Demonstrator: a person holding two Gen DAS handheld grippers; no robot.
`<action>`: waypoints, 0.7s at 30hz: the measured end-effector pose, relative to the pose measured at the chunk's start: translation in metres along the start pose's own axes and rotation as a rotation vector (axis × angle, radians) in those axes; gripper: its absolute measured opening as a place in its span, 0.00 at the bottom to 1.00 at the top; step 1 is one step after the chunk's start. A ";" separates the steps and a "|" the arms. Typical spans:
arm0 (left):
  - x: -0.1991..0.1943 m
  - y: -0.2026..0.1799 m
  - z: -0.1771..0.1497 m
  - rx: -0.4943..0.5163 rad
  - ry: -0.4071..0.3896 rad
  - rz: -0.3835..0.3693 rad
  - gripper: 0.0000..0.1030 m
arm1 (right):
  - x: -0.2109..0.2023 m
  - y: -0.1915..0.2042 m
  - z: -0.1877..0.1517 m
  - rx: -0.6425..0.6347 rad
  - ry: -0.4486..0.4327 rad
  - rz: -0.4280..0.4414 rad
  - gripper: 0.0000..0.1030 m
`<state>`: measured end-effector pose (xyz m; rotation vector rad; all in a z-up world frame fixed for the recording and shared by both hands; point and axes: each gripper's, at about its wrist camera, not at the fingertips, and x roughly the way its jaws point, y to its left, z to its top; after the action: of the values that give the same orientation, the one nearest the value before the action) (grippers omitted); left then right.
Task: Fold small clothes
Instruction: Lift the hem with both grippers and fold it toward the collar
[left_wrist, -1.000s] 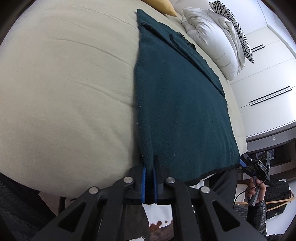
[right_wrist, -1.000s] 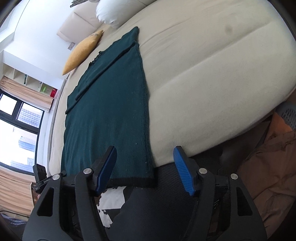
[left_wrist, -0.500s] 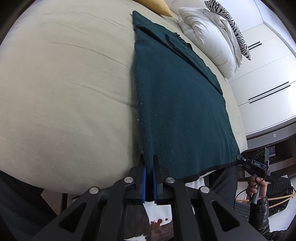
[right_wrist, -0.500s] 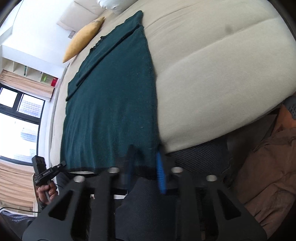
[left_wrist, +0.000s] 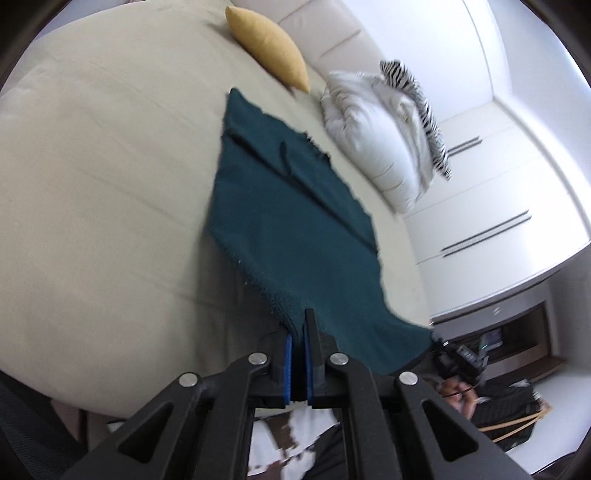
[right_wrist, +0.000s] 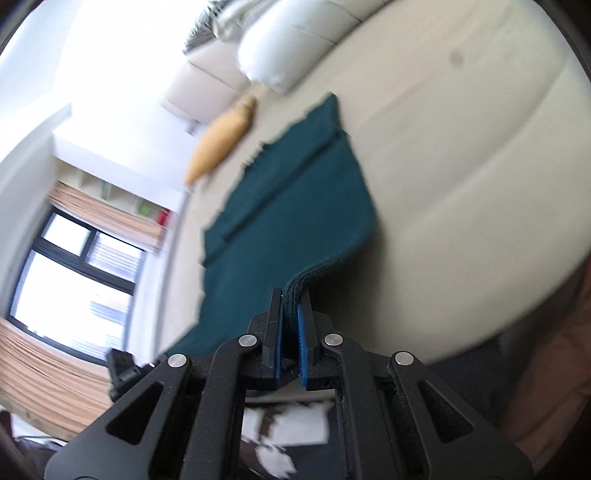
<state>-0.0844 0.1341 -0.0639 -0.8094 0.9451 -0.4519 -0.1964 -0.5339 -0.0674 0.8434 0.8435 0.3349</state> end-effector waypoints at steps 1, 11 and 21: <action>-0.002 -0.001 0.005 -0.018 -0.015 -0.026 0.05 | 0.001 0.003 0.005 0.005 -0.019 0.026 0.05; 0.002 -0.014 0.072 -0.102 -0.147 -0.167 0.05 | 0.023 0.040 0.077 0.016 -0.171 0.099 0.05; 0.044 0.000 0.148 -0.183 -0.178 -0.190 0.05 | 0.069 0.049 0.165 0.037 -0.234 0.041 0.05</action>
<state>0.0649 0.1652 -0.0379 -1.0937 0.7546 -0.4532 -0.0232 -0.5494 -0.0038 0.9158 0.6168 0.2512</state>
